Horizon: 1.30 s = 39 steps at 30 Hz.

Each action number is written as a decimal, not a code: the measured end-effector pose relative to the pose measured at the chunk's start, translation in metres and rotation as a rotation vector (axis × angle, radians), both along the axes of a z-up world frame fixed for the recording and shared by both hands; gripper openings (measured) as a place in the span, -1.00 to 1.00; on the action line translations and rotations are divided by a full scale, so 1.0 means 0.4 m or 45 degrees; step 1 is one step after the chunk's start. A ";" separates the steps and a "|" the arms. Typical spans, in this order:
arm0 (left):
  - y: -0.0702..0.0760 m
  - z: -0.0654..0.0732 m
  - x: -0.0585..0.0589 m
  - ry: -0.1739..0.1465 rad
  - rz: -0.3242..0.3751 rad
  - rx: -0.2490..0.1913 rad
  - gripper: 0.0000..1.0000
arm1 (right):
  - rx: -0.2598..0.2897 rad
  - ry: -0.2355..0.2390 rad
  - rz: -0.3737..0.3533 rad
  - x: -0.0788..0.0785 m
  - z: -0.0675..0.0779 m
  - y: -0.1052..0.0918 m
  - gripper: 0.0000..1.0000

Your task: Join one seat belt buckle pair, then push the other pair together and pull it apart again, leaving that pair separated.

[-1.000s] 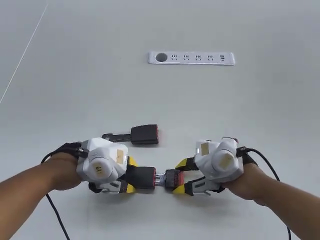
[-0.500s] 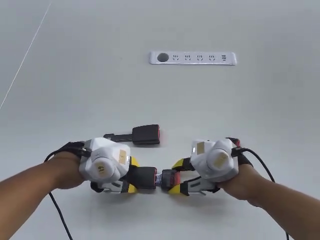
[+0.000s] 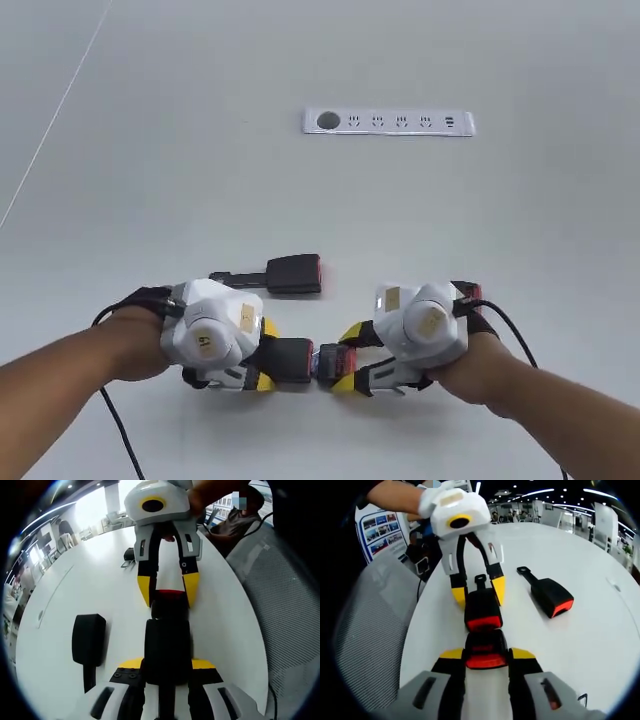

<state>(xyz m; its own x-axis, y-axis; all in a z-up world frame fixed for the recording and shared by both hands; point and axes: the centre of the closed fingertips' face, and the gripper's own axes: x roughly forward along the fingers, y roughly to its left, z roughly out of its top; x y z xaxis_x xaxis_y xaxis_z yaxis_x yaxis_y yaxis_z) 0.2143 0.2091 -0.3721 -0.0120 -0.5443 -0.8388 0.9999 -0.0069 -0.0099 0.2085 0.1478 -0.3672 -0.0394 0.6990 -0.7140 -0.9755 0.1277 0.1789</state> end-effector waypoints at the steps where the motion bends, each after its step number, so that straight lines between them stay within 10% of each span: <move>1: 0.000 0.000 0.000 0.000 -0.001 -0.001 -0.33 | -0.002 -0.001 0.001 0.000 0.000 0.000 -0.38; 39: 0.008 0.007 0.002 0.042 -0.050 -0.147 -0.35 | 0.075 -0.081 -0.047 -0.010 0.010 -0.002 -0.39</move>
<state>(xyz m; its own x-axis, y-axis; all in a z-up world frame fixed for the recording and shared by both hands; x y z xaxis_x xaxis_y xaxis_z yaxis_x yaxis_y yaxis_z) 0.2152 0.2124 -0.3694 -0.0617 -0.6359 -0.7693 0.9980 -0.0493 -0.0393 0.2046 0.1471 -0.3631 0.0311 0.7401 -0.6717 -0.9800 0.1548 0.1252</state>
